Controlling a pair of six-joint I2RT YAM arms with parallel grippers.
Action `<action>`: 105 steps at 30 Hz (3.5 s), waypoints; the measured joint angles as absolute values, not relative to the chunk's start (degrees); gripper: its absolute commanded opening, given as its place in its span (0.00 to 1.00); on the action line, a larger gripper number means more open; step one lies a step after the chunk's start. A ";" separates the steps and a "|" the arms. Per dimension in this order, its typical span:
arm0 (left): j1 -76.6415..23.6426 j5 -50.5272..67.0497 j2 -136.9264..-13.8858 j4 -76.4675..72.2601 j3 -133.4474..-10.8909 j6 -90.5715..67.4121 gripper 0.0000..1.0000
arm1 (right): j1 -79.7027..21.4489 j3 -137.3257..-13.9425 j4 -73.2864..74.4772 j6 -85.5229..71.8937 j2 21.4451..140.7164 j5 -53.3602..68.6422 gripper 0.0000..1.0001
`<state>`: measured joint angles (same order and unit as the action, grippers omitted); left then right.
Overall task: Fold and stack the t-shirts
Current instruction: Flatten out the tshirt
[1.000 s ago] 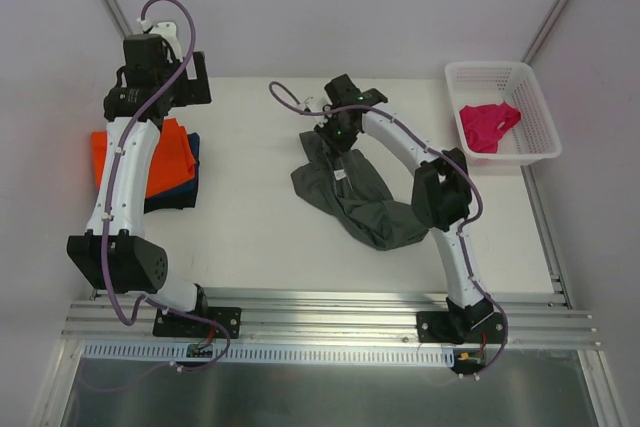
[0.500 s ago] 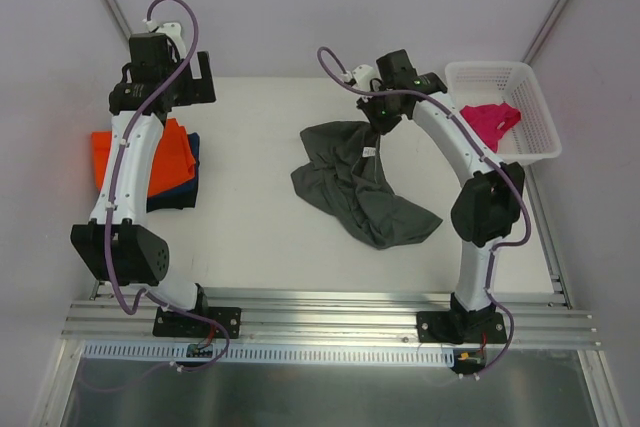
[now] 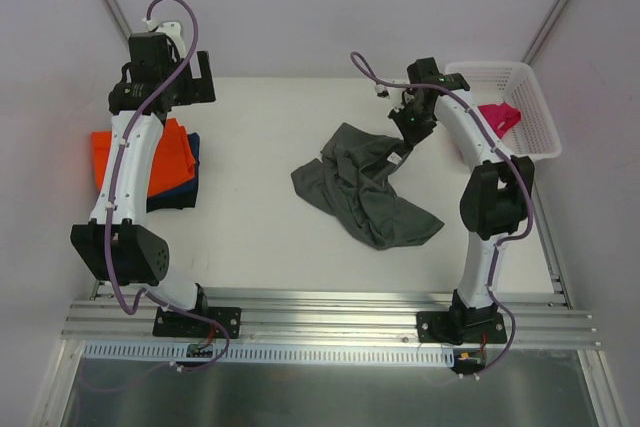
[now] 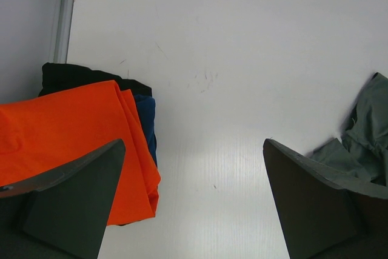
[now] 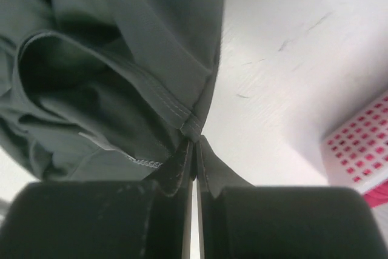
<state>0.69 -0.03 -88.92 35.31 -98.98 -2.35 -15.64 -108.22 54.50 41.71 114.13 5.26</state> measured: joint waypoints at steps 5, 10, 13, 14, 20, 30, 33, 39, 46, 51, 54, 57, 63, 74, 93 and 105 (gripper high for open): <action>0.69 -0.03 -89.06 35.35 -99.50 -2.35 0.99 | -15.42 -110.30 64.01 42.50 116.33 10.07 0.24; -0.08 -0.16 -90.39 35.24 -101.30 -2.33 0.99 | -16.53 -110.41 71.13 43.79 116.57 14.76 0.64; -1.54 -0.40 -91.39 35.18 -102.26 -2.07 0.99 | -16.99 -111.33 72.93 44.25 116.90 15.94 0.70; -2.00 -0.49 -91.74 35.18 -102.52 -1.93 0.99 | -16.99 -112.27 73.08 44.27 117.01 15.97 0.69; -4.25 -1.04 -93.01 35.16 -102.74 -0.78 0.99 | -16.01 -126.13 69.30 43.88 123.02 16.16 0.64; -7.29 -4.56 -92.95 34.96 -100.55 2.70 0.99 | -15.77 -133.45 50.96 38.59 142.32 17.93 0.66; -8.19 -5.21 -92.86 35.09 -99.50 3.70 0.99 | -15.77 -133.45 46.09 34.87 144.92 19.22 0.68; -9.76 -6.74 -92.75 35.20 -99.37 5.10 0.99 | -16.16 -134.98 38.54 31.09 145.32 19.86 0.68; -11.09 -7.55 -93.27 35.42 -101.01 5.50 0.99 | -17.10 -131.50 38.02 28.86 145.10 21.37 0.69; -12.19 -7.81 -94.70 35.18 -103.66 5.50 0.99 | -17.45 -128.44 39.94 27.57 143.63 23.22 0.65; -12.86 -7.97 -95.57 35.16 -104.33 5.52 0.99 | -17.56 -127.68 40.38 27.09 143.41 24.45 0.48; -13.54 -8.01 -96.16 35.20 -104.42 5.54 0.99 | -17.61 -125.82 40.75 26.09 142.63 25.12 0.46; -13.58 -8.08 -96.36 35.18 -104.47 5.58 0.99 | -17.63 -114.76 43.13 25.21 135.96 26.76 0.55; -14.22 -8.12 -96.36 35.20 -104.53 5.80 0.99 | -17.69 -125.14 45.52 24.67 140.57 23.75 0.61; -15.88 -9.58 -96.36 35.20 -104.53 7.16 0.99 | -19.77 -132.22 40.47 20.75 145.86 21.91 0.63; -18.28 -10.98 -96.36 35.20 -104.53 8.64 0.99 | -20.95 -133.49 39.05 16.71 147.04 21.80 0.36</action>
